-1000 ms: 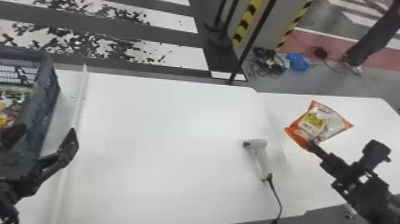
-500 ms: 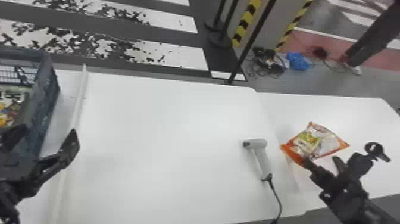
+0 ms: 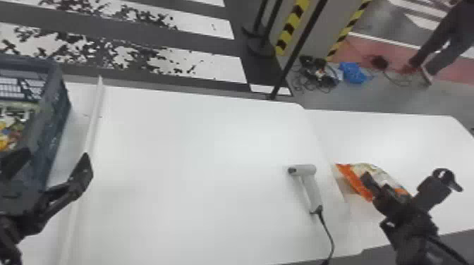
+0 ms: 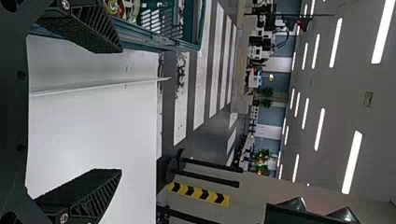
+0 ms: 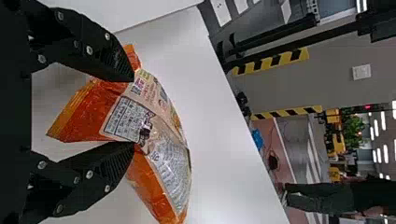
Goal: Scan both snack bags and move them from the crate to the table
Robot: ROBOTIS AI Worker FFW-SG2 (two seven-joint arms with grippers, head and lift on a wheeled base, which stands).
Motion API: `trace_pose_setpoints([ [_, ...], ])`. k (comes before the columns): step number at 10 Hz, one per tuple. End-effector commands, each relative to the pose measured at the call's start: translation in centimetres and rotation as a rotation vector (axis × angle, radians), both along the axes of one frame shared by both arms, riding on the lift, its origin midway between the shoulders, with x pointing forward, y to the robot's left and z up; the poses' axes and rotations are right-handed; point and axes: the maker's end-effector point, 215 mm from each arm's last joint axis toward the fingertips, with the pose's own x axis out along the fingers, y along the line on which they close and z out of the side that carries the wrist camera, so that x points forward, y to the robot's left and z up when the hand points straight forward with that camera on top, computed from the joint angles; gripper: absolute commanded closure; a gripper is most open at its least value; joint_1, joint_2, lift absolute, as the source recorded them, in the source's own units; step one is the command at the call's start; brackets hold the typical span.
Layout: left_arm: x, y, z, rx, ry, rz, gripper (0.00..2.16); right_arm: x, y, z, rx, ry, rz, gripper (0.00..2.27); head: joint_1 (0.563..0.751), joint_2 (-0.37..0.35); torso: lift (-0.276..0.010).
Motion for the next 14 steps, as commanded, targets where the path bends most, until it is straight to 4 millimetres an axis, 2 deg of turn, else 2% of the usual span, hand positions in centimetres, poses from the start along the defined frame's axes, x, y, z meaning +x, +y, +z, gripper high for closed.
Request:
trace_pose_setpoints([
  [1,0.1,0.0,0.3,-0.002,-0.005,0.000,0.08,0.7,1.6,4.9,-0.101,-0.116,0.031,0.06,0.695,-0.350,-0.088],
  [2,0.1,0.0,0.6,-0.001,-0.009,0.004,0.08,1.3,3.8,7.2,-0.140,-0.163,0.069,0.06,0.695,-0.350,-0.088],
  [3,0.2,0.0,1.0,-0.007,-0.016,0.005,0.08,2.2,7.5,9.0,-0.159,-0.197,0.136,0.06,0.695,-0.350,-0.088],
  [4,0.2,-0.3,1.2,-0.010,-0.017,0.002,0.08,3.0,11.5,9.8,-0.162,-0.220,0.204,0.06,0.695,-0.350,-0.088],
  [6,0.1,-0.6,1.0,-0.013,-0.013,-0.001,0.08,4.4,21.1,12.0,-0.189,-0.333,0.361,0.07,0.695,-0.350,-0.088],
  [7,0.2,-0.5,1.1,-0.014,-0.014,0.007,0.08,4.9,25.2,12.2,-0.226,-0.360,0.429,0.07,0.695,-0.350,-0.088],
  [8,0.2,-0.4,1.1,-0.014,-0.013,0.014,0.08,4.7,28.0,12.1,-0.215,-0.403,0.454,0.07,0.695,-0.350,-0.088],
  [9,0.2,-0.3,1.2,-0.015,-0.014,0.020,0.09,4.2,30.9,12.2,-0.228,-0.438,0.492,0.06,0.695,-0.310,-0.088],
  [11,0.1,-0.7,1.0,-0.016,-0.008,0.009,0.09,2.9,34.1,11.3,-0.206,-0.475,0.510,0.07,0.695,-0.236,-0.088],
  [13,0.1,-0.9,1.1,-0.016,-0.005,0.001,0.09,1.8,38.0,11.0,-0.222,-0.499,0.578,0.07,0.695,-0.207,-0.088],
  [14,0.0,-0.9,1.0,-0.010,0.001,-0.001,0.09,1.8,39.2,10.6,-0.212,-0.496,0.591,0.07,0.695,-0.183,-0.088],
])
